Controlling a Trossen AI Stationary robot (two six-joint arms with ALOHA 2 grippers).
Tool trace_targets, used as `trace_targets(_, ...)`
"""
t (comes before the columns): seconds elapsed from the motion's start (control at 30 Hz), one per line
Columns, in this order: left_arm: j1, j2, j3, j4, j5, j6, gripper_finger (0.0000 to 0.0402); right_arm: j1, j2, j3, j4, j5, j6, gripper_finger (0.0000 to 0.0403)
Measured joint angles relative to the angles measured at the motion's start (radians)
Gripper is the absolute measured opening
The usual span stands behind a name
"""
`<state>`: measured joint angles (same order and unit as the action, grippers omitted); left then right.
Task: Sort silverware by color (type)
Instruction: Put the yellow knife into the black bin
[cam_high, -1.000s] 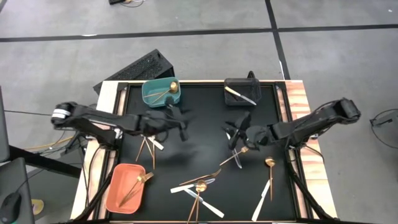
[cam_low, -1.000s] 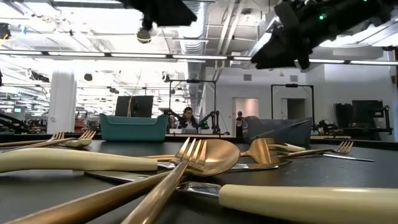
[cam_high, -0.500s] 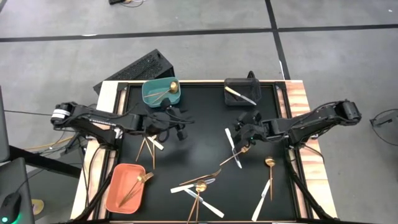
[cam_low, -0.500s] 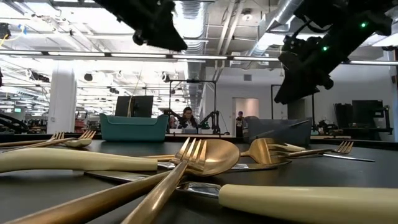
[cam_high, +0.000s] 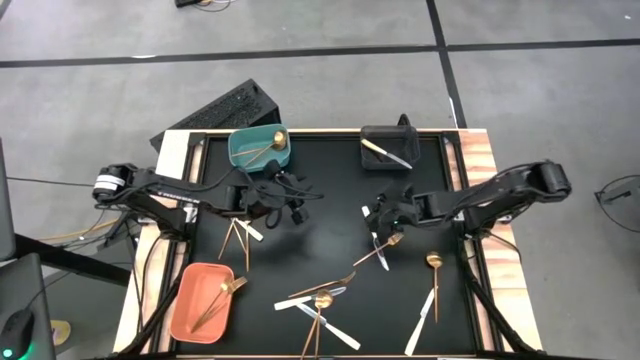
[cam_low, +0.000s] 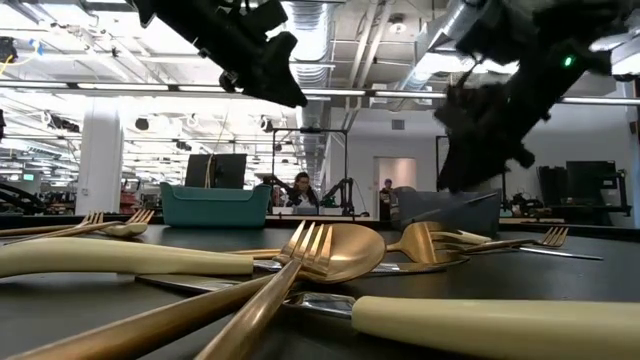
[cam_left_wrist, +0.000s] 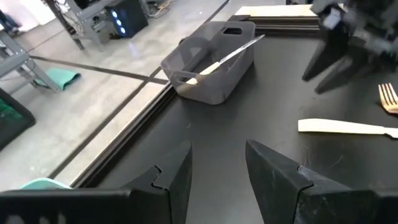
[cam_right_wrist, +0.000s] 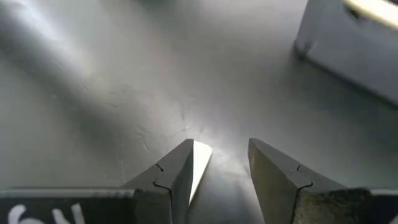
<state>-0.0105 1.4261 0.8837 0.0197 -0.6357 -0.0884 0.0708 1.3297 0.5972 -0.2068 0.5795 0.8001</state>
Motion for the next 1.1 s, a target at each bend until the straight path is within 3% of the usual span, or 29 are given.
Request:
trace_targets(0.33,-0.011,0.0,0.0,-0.014,0.012,-0.008,0.0139,0.048,0.234,0.001,0.195,-0.102,0.069,0.017)
trace_targets(0.63,-0.011,0.0,0.0,-0.013,0.011,-0.016,0.0139,0.051,0.276,0.003,0.19,-0.114,0.073,0.0166)
trace_targets(0.73,-0.011,0.0,0.0,-0.011,0.011,-0.017,0.0139,0.044,0.271,0.002,0.185,-0.121,0.03,0.0142)
trace_targets(0.9,-0.011,0.0,0.0,-0.015,0.016,-0.033,0.0139,0.035,0.27,0.002,0.197,-0.127,0.014,0.0068)
trace_targets(1.1,-0.013,0.0,-0.005,-0.04,0.056,-0.056,0.0139,0.053,0.275,-0.002,0.27,-0.111,-0.013,0.0067)
